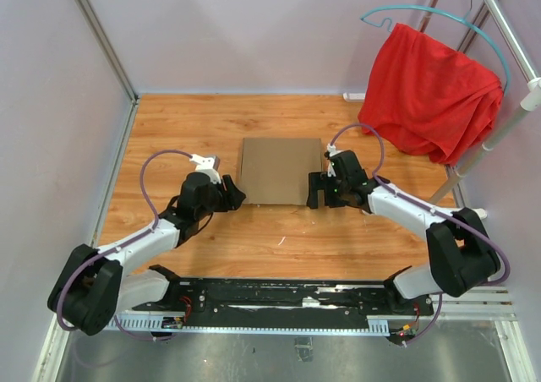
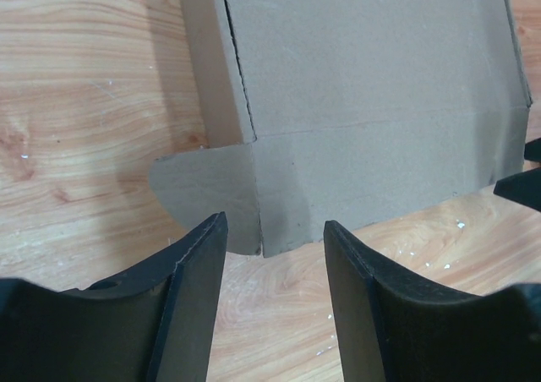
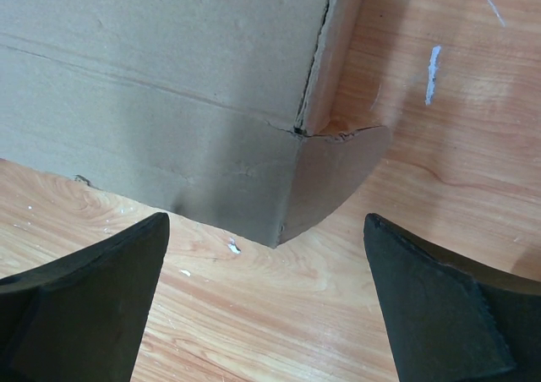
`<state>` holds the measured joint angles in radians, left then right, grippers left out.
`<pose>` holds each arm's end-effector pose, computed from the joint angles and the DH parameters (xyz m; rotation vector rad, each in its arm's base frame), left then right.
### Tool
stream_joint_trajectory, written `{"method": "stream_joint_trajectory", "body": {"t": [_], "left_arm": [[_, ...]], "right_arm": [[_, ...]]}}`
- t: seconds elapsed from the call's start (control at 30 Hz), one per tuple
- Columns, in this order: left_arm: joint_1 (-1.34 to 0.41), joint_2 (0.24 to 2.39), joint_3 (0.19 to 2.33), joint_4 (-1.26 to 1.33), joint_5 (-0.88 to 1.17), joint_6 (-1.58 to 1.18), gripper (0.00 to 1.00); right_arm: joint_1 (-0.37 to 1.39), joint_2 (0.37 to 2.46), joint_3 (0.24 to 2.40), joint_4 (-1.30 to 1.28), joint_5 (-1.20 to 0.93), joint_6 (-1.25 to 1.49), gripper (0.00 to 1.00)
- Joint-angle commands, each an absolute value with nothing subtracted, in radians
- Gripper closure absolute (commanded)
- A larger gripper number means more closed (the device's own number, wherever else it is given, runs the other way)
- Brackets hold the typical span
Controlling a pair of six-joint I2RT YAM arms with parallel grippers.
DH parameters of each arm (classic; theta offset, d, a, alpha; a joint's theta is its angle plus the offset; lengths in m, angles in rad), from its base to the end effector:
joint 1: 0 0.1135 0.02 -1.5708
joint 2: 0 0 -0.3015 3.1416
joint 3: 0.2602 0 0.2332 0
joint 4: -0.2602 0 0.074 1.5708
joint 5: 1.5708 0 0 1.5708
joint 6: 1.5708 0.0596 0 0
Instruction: Fold the paper box
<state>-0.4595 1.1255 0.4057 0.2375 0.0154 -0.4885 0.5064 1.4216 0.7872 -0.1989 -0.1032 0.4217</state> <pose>0.1945 -0.0973 0.2202 -0.0207 2.1079 -0.5968 0.2435 0.1421 0.2278 -0.1539 2.4680 0.5418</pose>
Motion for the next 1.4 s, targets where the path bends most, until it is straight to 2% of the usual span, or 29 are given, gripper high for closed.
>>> {"method": "stream_joint_trajectory", "body": {"t": [0.0,0.3,0.5,0.83,1.13,1.37], "left_arm": [[-0.456,1.146,0.436,0.256,0.072,-0.463,0.45],[-0.456,1.164,0.472,0.197,0.079,-0.449,0.46],[-0.456,1.152,0.488,0.135,-0.036,-0.437,0.44],[-0.456,1.302,0.54,0.144,-0.019,-0.43,0.44],[-0.456,1.247,0.537,0.105,0.029,-0.438,0.44],[-0.456,1.222,0.53,0.138,-0.019,-0.419,0.44]], "right_arm": [[0.525,1.436,0.831,-0.195,-0.102,0.387,0.02],[0.55,1.461,0.866,-0.202,-0.088,0.367,0.02],[0.557,1.45,0.87,-0.214,-0.05,0.366,0.02],[0.557,1.484,0.903,-0.222,-0.063,0.357,0.02],[0.561,1.488,0.899,-0.216,-0.105,0.355,0.02],[0.564,1.491,0.897,-0.209,-0.096,0.351,0.02]]}}
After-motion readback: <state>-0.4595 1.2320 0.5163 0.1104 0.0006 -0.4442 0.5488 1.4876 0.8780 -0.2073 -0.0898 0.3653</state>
